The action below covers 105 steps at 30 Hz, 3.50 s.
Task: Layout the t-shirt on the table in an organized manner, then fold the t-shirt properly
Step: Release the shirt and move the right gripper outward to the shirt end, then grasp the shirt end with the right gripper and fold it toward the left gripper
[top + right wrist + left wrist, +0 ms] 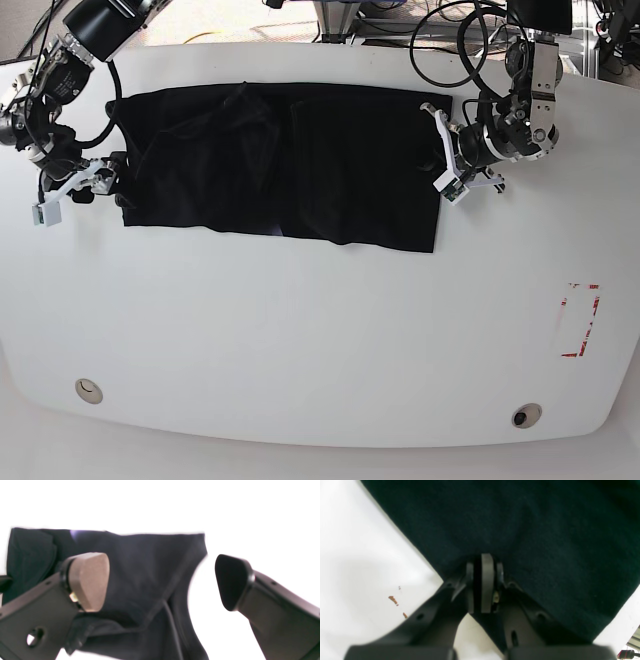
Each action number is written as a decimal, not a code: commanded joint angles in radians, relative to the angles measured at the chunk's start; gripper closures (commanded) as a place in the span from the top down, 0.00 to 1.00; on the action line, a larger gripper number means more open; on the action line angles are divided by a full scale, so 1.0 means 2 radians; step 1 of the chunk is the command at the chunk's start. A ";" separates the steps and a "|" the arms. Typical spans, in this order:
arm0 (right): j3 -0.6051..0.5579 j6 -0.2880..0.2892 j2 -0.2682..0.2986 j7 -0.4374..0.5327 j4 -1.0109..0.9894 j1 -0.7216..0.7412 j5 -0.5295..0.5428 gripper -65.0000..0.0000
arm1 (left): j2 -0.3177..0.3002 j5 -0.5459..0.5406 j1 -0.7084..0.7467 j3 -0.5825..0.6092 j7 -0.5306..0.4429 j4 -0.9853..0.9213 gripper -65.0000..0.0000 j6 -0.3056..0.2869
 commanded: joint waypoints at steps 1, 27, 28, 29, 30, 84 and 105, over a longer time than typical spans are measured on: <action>0.018 0.003 0.028 0.008 -0.052 0.005 0.029 1.00 | -0.004 0.029 0.005 0.001 0.039 -0.002 0.03 0.000; -0.011 0.009 0.065 0.062 -0.196 -0.022 0.029 1.00 | -0.004 0.029 0.005 0.001 0.039 0.001 0.03 0.000; -0.013 0.009 0.065 0.063 -0.196 -0.023 0.029 1.00 | -0.004 0.029 0.005 0.001 0.039 0.001 0.03 0.000; -0.017 0.009 0.064 0.063 -0.196 -0.024 0.029 1.00 | -0.004 0.029 0.005 0.001 0.039 0.001 0.03 0.000; -0.021 0.009 0.062 0.063 -0.196 -0.024 0.029 1.00 | -0.004 0.029 0.005 0.001 0.039 0.001 0.03 0.000; -0.093 0.008 -0.083 -0.017 0.083 -0.030 0.029 0.00 | -0.004 0.029 0.003 0.003 0.040 -0.002 0.03 0.000; -0.242 0.007 -0.199 -0.017 0.156 -0.016 0.029 0.00 | -0.003 0.029 0.002 0.005 0.040 -0.002 0.03 0.000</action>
